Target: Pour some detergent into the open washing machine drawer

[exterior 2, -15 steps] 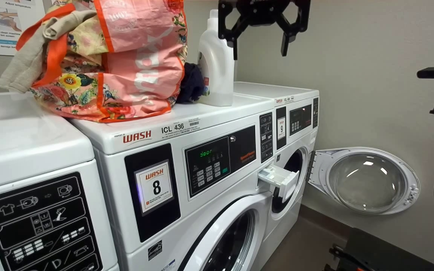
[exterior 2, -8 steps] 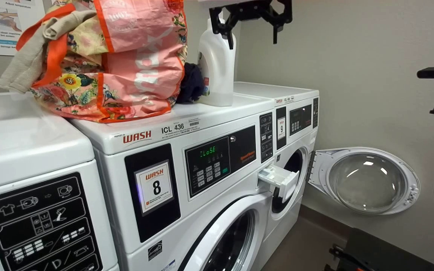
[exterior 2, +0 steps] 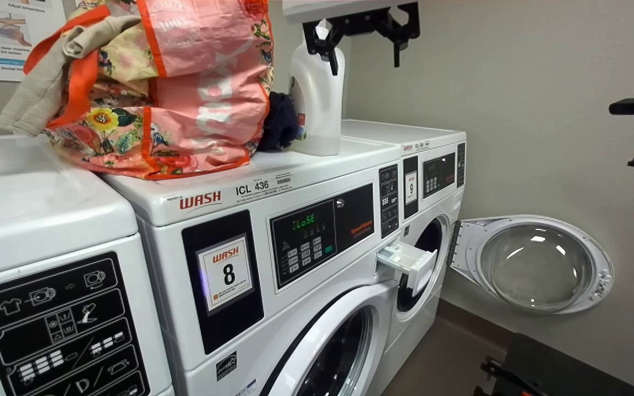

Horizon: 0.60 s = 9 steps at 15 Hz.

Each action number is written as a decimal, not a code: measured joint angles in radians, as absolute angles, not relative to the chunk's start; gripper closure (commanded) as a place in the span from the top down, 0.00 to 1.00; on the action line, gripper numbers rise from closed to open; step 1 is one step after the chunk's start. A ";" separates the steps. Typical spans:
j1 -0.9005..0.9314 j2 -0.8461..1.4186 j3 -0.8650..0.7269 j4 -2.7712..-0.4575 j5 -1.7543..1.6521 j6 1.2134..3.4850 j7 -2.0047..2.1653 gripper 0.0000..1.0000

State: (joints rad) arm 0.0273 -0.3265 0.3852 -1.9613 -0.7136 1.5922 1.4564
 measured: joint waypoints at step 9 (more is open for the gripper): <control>0.046 -0.112 0.290 -1.827 -0.923 1.591 1.538 1.00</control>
State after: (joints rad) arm 0.0459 -0.1124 0.2896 -1.8270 -0.9234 1.5910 1.5382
